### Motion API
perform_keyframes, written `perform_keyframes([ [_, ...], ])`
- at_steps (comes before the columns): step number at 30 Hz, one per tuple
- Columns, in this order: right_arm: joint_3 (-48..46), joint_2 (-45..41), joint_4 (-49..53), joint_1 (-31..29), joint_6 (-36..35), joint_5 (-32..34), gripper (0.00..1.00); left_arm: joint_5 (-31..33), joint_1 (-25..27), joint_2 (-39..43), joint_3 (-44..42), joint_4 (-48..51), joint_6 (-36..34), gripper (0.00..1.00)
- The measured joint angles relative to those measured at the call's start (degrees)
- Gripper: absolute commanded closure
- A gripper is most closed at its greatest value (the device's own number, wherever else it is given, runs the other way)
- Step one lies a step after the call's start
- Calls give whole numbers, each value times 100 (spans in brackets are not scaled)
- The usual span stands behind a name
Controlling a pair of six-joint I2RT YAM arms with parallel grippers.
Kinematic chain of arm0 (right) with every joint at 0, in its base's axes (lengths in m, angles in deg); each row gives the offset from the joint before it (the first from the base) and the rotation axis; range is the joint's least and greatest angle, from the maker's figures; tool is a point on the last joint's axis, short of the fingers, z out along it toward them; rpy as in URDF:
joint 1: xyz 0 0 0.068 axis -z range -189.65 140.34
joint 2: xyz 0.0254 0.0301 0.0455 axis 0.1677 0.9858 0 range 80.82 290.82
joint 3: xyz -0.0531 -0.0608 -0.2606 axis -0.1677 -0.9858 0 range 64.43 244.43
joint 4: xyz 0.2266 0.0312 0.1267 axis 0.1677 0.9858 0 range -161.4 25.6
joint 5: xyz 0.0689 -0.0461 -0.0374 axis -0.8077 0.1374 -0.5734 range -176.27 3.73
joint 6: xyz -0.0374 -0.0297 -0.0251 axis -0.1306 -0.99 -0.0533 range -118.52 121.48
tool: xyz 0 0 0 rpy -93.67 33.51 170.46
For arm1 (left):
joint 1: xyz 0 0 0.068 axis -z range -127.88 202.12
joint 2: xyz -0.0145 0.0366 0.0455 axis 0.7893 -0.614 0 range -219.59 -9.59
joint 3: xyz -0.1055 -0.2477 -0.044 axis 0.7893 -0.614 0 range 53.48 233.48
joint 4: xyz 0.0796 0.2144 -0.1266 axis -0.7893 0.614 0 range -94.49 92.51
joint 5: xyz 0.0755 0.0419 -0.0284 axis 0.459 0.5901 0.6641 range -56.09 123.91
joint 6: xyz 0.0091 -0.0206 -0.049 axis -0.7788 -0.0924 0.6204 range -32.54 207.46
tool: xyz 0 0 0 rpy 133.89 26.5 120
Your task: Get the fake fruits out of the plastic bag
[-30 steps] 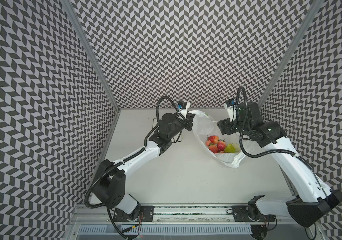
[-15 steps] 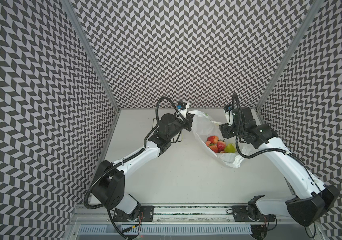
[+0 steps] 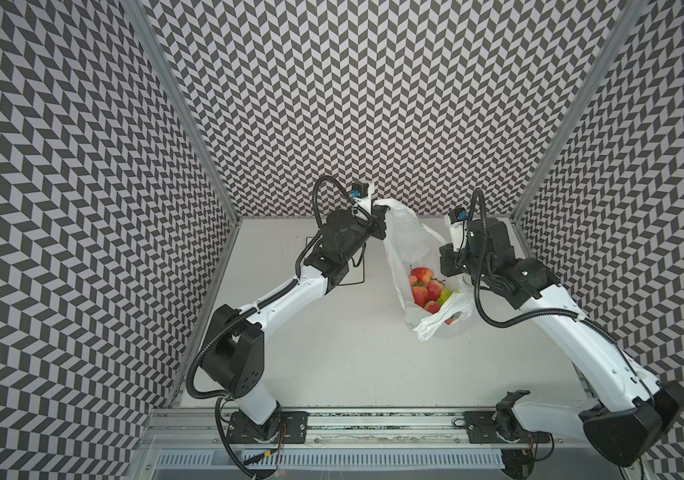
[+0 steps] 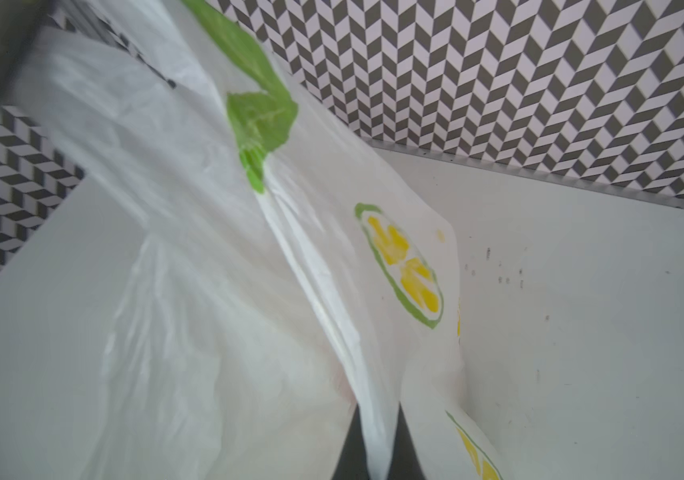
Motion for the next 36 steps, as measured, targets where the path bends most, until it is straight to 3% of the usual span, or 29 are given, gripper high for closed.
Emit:
perform_keyframes([
  [3, -374, -155, -426, -205, 485, -216, 99, -4, -2, -98, 90, 7, 37, 47],
  [10, -1300, -240, -1504, -365, 1580, -452, 100, 131, -74, 450, -339, 247, -2, 8],
  [13, -1486, -223, -1770, -367, 1834, -549, 100, 289, -120, 1231, -841, 612, -44, 0],
  [19, -1497, -63, -2146, -369, 2024, -852, 100, 662, -146, 2981, -1434, 1515, 103, 3],
  [25, -1596, -46, -2286, -376, 2046, -1200, 100, 562, 157, 3910, -1834, 2315, 750, 29],
  [30, -1799, -74, -2317, -404, 2100, -1314, 100, 44, 433, 3554, -2262, 2590, 1360, 47],
  [33, -2046, -192, -2293, -402, 2149, -1305, 100, -387, 490, 3008, -2426, 2656, 1587, 65],
  [36, -2354, -396, -2240, -402, 2236, -1202, 100, -793, 715, 2653, -2573, 2671, 1495, 70],
])
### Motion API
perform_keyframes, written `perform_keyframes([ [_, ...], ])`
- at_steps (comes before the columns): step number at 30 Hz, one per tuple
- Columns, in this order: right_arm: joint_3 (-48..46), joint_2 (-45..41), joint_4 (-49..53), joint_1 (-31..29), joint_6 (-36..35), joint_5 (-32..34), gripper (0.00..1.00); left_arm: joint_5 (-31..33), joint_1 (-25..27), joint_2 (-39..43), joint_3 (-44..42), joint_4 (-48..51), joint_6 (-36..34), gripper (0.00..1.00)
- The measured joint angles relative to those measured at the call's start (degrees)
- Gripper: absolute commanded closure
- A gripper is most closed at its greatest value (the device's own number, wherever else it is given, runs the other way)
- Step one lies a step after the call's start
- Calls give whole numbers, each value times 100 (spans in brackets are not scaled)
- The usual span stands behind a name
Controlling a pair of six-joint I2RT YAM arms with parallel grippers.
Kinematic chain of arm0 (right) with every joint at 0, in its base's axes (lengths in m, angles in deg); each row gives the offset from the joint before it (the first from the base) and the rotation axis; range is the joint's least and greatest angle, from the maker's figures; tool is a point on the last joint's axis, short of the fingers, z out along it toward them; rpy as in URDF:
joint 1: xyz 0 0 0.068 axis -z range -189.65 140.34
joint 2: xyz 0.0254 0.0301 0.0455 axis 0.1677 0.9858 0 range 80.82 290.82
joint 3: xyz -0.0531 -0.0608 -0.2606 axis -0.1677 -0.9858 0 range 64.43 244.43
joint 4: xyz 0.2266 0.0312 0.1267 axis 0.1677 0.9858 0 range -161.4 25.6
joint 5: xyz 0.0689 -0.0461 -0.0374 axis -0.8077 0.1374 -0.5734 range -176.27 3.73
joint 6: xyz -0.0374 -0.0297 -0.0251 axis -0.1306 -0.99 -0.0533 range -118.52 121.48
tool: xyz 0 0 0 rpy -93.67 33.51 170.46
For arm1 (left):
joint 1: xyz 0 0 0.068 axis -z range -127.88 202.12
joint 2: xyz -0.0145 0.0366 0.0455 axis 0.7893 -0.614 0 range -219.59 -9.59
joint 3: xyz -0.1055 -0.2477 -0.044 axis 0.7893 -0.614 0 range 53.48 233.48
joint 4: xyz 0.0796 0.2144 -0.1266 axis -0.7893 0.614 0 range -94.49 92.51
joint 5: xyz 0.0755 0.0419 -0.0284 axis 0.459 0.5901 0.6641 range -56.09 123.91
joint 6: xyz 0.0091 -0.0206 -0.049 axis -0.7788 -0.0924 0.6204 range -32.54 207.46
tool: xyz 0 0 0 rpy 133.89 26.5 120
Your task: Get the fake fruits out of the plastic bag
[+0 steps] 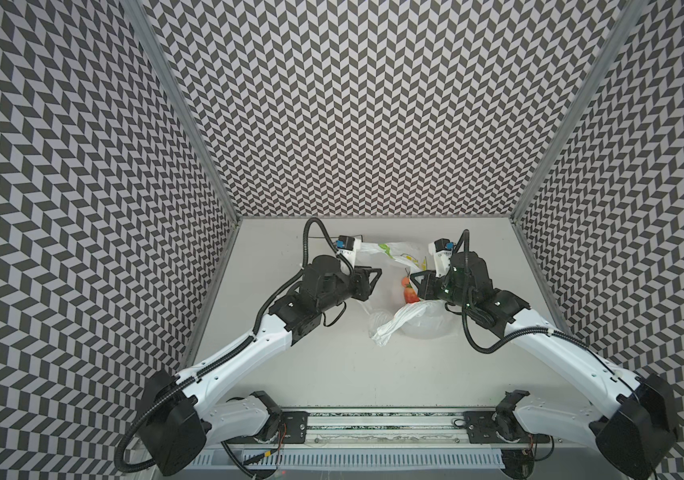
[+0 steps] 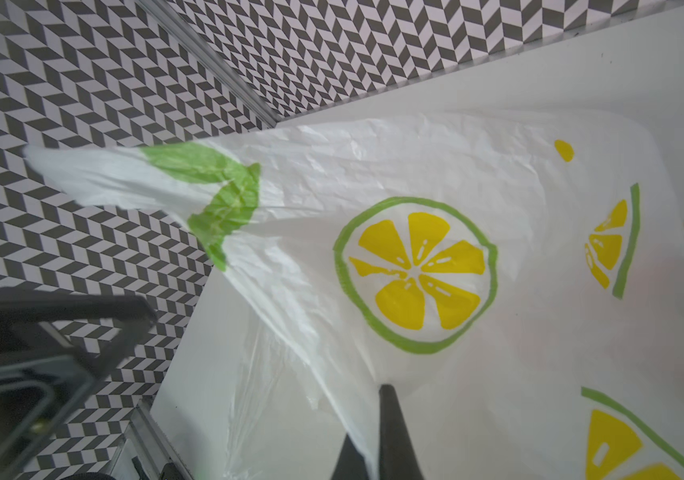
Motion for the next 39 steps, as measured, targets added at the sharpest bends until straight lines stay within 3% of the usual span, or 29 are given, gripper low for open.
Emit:
perform_keyframes([
  [7, -321, -227, 109, -2, 151, 262, 100, -369, 1241, 111, -748, -129, -651, 71],
  [18, -452, -625, 328, -2, 195, 437, 99, 7, 2439, -308, -1176, -90, -1596, 67],
  [21, -461, -695, 332, -2, 192, 435, 99, 350, 2444, -96, -1377, -175, -1700, 65],
  [25, -640, -833, 332, -2, 201, 435, 100, 1001, 2341, 769, -1635, -557, -1692, 61],
  [29, -850, -940, 385, -2, 245, 420, 99, 1346, 1904, 1196, -1674, -1213, -1445, 61],
  [33, -879, -944, 424, -2, 280, 365, 100, 1471, 1565, 579, -1528, -1532, -1222, 63],
  [39, -855, -966, 409, -2, 409, 258, 100, 1488, 1567, -566, -1257, -1591, -1158, 66],
])
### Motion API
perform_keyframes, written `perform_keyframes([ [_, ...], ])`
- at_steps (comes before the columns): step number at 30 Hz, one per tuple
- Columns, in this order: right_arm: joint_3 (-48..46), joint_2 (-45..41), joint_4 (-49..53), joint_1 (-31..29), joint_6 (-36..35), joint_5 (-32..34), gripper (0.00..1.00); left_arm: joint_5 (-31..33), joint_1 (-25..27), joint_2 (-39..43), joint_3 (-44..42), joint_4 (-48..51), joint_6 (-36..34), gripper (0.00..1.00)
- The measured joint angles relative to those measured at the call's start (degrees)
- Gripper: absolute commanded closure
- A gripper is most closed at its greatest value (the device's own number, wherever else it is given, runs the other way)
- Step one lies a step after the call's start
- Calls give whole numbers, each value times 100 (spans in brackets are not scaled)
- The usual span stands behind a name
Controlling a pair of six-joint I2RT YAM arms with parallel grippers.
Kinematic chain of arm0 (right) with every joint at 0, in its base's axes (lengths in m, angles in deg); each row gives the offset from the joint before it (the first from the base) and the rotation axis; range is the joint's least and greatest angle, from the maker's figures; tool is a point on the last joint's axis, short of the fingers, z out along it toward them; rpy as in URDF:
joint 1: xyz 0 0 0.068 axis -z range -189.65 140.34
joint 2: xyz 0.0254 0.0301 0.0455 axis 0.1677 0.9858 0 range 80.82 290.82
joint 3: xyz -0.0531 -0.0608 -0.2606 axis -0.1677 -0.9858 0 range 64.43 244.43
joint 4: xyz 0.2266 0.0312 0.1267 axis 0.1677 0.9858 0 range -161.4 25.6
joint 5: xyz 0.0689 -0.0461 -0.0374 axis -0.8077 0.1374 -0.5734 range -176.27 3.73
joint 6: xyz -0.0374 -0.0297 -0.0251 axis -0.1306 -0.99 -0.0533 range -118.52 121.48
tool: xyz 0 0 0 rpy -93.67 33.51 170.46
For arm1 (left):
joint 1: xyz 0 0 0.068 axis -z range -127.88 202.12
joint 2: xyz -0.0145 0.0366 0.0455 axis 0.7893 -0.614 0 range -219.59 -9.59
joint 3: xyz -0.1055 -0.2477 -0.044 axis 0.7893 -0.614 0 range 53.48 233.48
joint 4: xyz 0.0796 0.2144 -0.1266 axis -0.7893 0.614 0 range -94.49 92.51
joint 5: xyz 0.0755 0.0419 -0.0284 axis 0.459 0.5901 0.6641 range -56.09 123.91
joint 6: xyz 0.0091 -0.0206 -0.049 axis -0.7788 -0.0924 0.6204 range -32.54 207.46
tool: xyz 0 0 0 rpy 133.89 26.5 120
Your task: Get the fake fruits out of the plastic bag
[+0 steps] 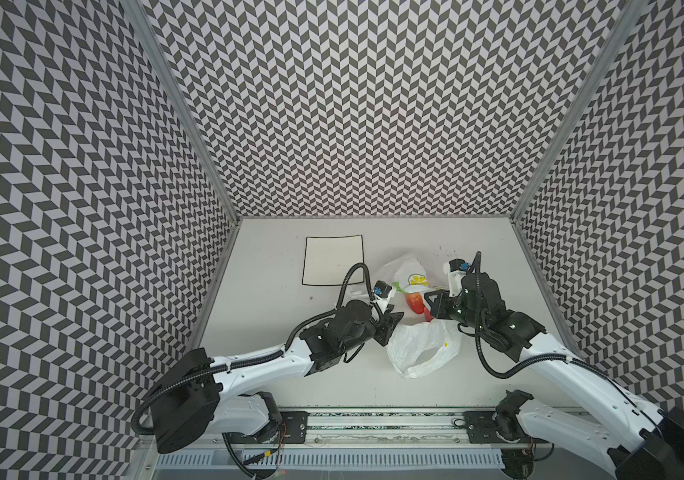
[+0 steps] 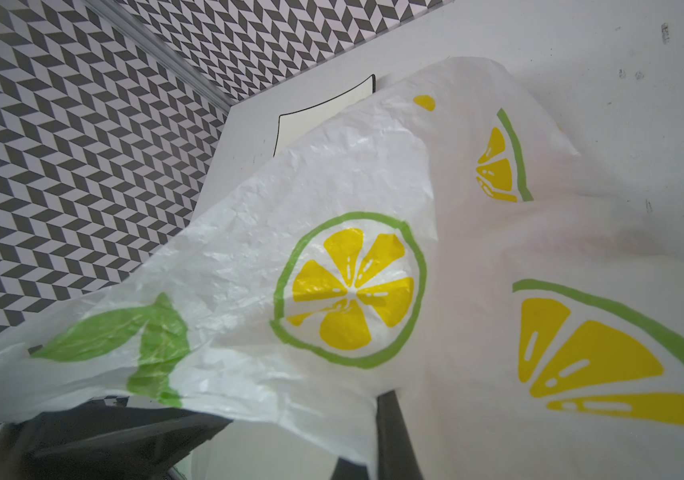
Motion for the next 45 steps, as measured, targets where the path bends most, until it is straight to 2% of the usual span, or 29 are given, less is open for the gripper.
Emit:
perform_keyframes([
  [6, 354, 4, -129, 0, 350, -192, 100, 87, 2, -1003, 328, -319, -74, 66],
  [16, 741, 7, -387, 0, 522, -293, 100, 372, 269, -1821, 184, -713, -546, 63],
  [21, 258, -203, -535, 0, 203, -350, 99, 494, 214, -1989, -15, -837, -649, 56],
  [27, -619, -636, -590, 0, -63, -437, 99, 439, -155, -1980, 2, -1075, -422, 44],
  [36, -728, -564, -743, -20, -120, -625, 99, 208, -203, -2671, 1165, -1010, 111, 31],
  [45, -544, -470, -879, -280, -50, -667, 99, 177, -339, -3469, 2339, -70, 1008, 28],
])
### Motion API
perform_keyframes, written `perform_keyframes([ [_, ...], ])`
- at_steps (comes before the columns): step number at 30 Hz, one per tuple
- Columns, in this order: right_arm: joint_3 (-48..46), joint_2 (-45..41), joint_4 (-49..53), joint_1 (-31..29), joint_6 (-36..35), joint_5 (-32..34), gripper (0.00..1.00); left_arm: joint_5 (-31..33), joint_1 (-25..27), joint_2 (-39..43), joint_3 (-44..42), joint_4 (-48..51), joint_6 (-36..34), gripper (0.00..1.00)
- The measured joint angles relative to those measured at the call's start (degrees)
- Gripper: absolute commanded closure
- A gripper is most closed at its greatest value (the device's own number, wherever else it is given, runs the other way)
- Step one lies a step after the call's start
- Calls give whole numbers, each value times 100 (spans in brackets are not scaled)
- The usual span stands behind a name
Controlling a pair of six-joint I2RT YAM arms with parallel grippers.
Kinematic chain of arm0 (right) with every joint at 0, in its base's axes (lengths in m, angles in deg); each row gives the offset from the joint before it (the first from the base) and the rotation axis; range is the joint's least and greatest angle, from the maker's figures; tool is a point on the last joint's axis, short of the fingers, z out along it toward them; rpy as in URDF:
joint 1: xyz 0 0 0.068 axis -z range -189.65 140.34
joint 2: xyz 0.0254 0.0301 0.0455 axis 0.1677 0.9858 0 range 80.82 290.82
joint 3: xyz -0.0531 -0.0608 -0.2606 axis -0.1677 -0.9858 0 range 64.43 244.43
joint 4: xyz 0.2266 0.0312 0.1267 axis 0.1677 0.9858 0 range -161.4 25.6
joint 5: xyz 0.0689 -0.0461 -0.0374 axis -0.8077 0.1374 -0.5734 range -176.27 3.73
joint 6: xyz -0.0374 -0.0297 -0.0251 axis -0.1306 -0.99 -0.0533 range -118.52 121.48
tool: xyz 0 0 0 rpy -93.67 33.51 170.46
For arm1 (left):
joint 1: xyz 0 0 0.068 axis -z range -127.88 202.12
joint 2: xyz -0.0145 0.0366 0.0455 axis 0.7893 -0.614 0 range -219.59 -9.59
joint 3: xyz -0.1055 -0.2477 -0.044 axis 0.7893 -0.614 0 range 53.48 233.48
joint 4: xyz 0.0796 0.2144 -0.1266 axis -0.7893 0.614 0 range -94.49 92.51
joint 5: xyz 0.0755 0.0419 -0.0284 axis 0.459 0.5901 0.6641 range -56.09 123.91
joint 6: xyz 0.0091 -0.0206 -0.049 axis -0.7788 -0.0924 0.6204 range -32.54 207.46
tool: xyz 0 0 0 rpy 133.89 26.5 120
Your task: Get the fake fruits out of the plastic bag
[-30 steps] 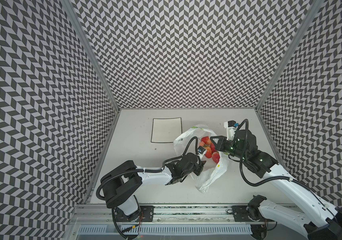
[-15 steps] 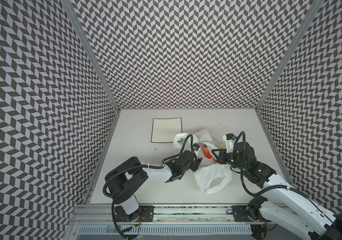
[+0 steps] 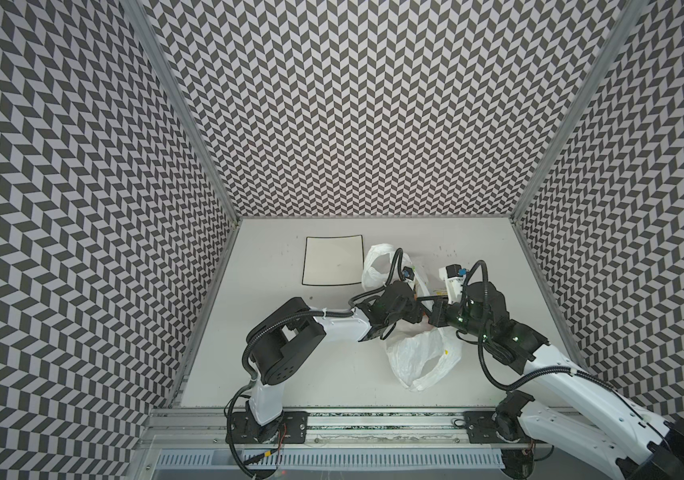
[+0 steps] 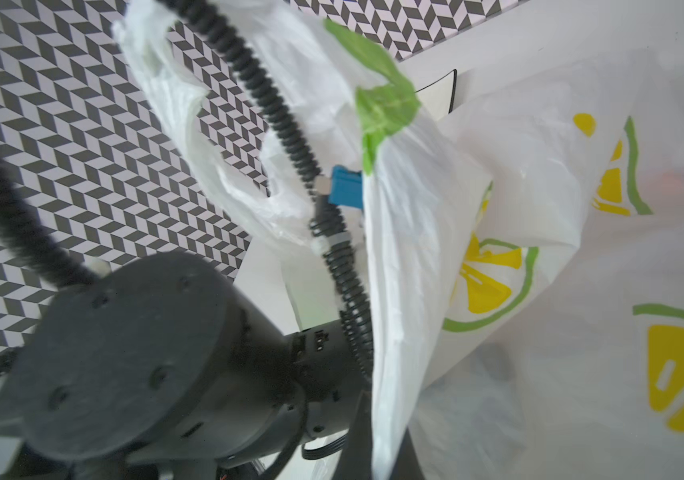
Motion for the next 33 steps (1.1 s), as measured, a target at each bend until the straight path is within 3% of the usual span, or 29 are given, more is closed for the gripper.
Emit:
perform_keyframes([
  [11, 109, 122, -74, -269, 155, 245, 99, -190, -103, -667, 925, 721, 435, 20],
  [24, 109, 225, 267, -358, 286, 929, 100, -326, -63, -1088, 1296, 1392, 98, 13],
  [27, 109, 212, 348, -354, 304, 1104, 100, -197, -42, -1283, 1622, 1602, -55, 18],
  [33, 109, 197, 474, -356, 317, 1338, 100, 17, -11, -1462, 1867, 1727, -212, 45],
])
